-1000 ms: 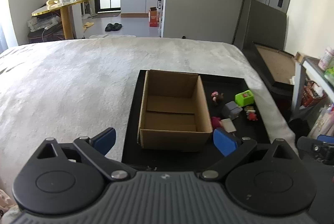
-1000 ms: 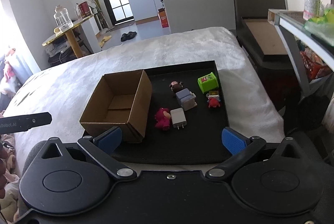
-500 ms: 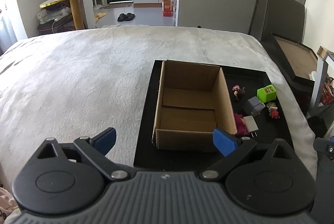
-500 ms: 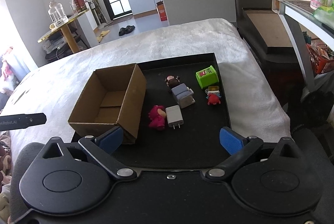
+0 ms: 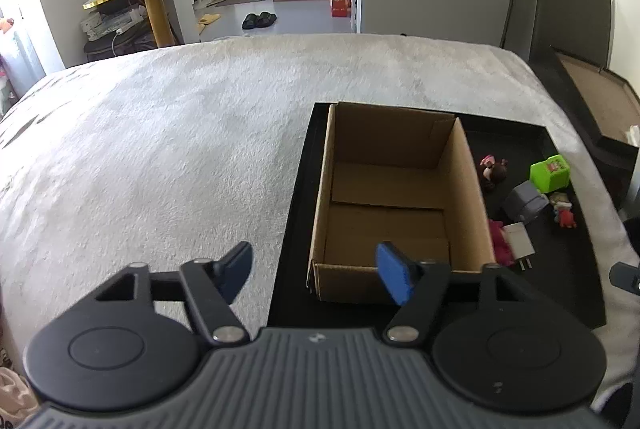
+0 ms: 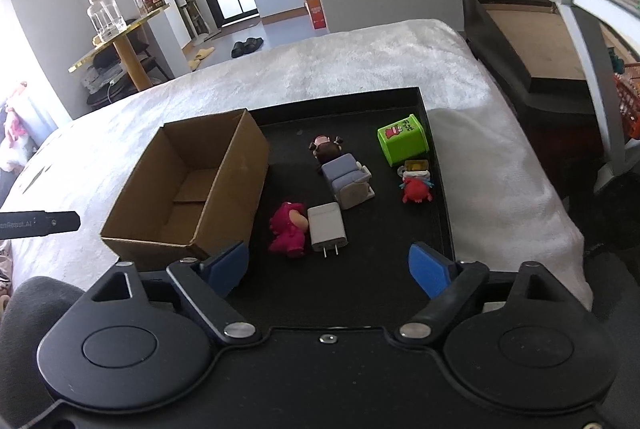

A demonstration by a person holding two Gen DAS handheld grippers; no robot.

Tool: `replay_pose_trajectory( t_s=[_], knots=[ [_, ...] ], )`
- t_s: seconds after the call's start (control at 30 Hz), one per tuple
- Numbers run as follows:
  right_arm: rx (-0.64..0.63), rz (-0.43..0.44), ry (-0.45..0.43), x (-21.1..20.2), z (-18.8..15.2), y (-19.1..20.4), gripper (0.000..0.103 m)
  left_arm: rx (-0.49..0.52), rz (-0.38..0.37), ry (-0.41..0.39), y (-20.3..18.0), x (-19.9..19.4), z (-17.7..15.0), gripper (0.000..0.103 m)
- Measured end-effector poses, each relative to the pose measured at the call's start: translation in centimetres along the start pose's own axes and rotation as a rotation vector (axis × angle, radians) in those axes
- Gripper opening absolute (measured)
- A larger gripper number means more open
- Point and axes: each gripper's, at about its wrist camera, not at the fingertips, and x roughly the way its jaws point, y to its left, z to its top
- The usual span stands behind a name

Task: Organize rigid objects
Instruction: 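Move the right gripper down toward the white plug charger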

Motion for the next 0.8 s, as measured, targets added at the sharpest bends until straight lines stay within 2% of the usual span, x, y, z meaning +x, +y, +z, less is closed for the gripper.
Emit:
replay_pose_trajectory(
  t_s=[0.07, 0.17, 0.23, 0.4, 0.67, 0.8],
  knots=[
    [-0.009, -0.002, 0.012, 1.0, 0.1, -0.2, 0.081, 0.004, 0.010, 0.009, 0.0, 0.7, 0.2, 0.053],
    [-0.029, -0.016, 0.024, 2.4, 0.2, -0.3, 0.079, 0.017, 0.032, 0.019, -0.4, 1.7, 0.4, 0.048],
    [-0.049, -0.033, 0.034, 3.3, 0.2, -0.2, 0.078, 0.029, 0.047, 0.018, -0.8, 2.2, 0.5, 0.047],
    [-0.083, -0.012, 0.061, 5.0, 0.0, 0.2, 0.078, 0.060, 0.073, 0.028, -1.6, 3.5, 0.6, 0.044],
    [-0.123, -0.027, 0.087, 8.0, -0.4, 0.9, 0.077, 0.093, 0.132, 0.048, -2.1, 5.8, 0.4, 0.031],
    [-0.128, -0.043, 0.095, 9.4, -0.4, 0.9, 0.071, 0.098, 0.142, 0.059, -2.0, 6.6, 0.2, 0.028]
  ],
)
